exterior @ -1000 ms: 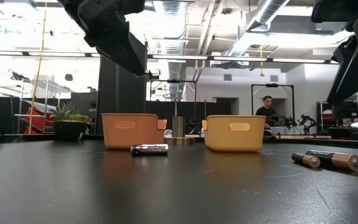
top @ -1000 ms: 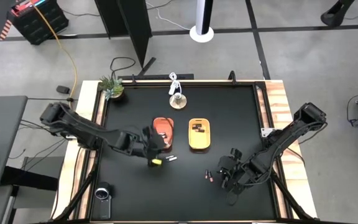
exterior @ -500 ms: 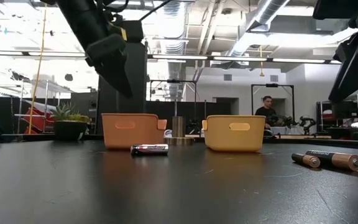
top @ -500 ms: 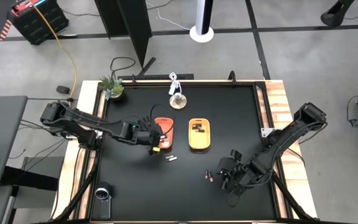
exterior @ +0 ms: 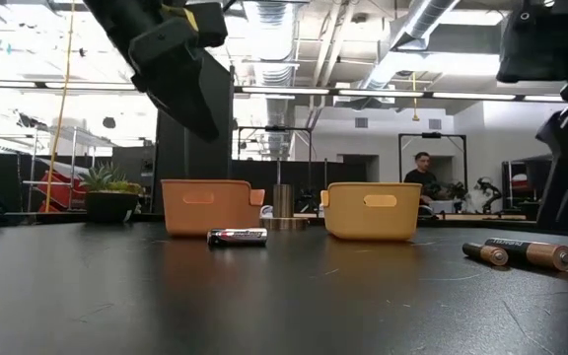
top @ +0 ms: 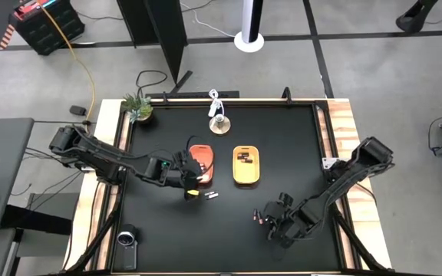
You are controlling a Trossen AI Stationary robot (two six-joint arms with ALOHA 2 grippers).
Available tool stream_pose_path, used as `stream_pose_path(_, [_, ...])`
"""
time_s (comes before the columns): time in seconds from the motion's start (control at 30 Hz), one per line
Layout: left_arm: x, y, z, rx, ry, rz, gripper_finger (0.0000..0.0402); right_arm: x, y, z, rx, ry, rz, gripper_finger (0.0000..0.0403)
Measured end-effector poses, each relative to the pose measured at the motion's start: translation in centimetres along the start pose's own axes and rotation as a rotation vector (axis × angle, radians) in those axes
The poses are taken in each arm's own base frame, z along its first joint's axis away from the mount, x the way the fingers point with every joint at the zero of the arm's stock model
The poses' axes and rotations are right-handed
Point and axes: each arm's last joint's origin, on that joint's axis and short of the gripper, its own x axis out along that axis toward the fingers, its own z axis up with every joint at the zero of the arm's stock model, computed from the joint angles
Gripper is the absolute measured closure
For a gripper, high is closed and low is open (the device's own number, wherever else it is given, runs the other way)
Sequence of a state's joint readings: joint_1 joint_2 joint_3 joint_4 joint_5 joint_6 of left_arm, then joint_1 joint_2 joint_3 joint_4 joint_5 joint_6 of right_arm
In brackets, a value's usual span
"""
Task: Sort batteries
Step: Put the black battery into the yellow bin
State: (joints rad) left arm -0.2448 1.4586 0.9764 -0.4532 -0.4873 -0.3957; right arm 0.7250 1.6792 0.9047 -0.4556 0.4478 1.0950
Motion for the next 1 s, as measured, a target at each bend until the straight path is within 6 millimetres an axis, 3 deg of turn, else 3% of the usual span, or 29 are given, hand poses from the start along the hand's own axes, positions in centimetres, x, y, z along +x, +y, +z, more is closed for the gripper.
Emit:
stream_pose_path(0.23, [-0.4, -0.7, -0.1, -0.016, -0.018, -0.025, 0.0222, 0.4, 0.6, 0.4, 0.033, -0.032, 0.049, 0.0191])
stream_pose_path(0.43, [-0.8, -1.7, 0.1, -0.03, -0.068, -0.069, 0.0222, 2.2, 0.4, 0.4, 0.04, -0.017, 0.009, 0.0192])
stream_pose_path(0.63, [-1.4, -2.7, 0.0, -0.03, -0.097, -0.112, 0.0222, 2.5, 0.2, 0.8, 0.052, -0.012, -0.009, 0.0196])
stream_pose_path(1.0, [-2.0, -3.7, -0.2, -0.046, -0.119, -0.151, 0.0222, 3.3, -0.5, 0.9, -0.028, 0.034, -0.065, 0.0284])
